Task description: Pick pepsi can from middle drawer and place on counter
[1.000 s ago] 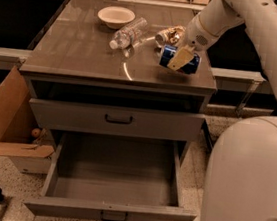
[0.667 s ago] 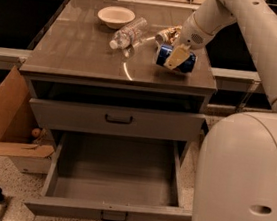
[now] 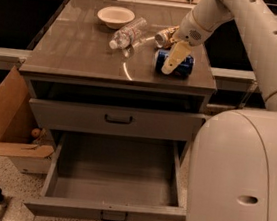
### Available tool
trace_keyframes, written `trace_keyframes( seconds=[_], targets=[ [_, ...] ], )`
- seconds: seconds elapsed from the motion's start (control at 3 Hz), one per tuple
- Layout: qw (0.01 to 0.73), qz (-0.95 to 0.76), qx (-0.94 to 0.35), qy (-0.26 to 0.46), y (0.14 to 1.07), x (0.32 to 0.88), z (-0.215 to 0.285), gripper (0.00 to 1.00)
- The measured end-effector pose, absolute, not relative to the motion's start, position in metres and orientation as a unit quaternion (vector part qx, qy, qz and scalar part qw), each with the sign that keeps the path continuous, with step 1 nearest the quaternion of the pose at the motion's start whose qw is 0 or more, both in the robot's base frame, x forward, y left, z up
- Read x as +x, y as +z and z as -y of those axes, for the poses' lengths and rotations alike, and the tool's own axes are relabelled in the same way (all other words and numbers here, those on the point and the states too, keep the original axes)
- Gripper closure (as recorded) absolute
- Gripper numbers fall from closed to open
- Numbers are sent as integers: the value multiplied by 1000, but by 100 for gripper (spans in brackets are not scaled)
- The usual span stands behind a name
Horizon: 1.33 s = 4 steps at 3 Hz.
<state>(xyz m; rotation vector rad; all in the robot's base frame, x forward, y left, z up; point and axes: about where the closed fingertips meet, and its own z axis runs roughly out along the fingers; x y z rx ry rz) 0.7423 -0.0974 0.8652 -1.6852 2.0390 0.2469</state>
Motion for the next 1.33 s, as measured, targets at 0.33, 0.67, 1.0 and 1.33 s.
trace_keyframes(
  seconds=[0.33, 0.67, 1.0, 1.33],
  targets=[
    [257, -747, -607, 91, 875, 744, 104, 0],
    [297, -745, -590, 95, 893, 739, 122, 0],
    [342, -732, -582, 94, 909, 724, 141, 0],
    [385, -717, -573, 94, 921, 703, 158, 0]
  ],
)
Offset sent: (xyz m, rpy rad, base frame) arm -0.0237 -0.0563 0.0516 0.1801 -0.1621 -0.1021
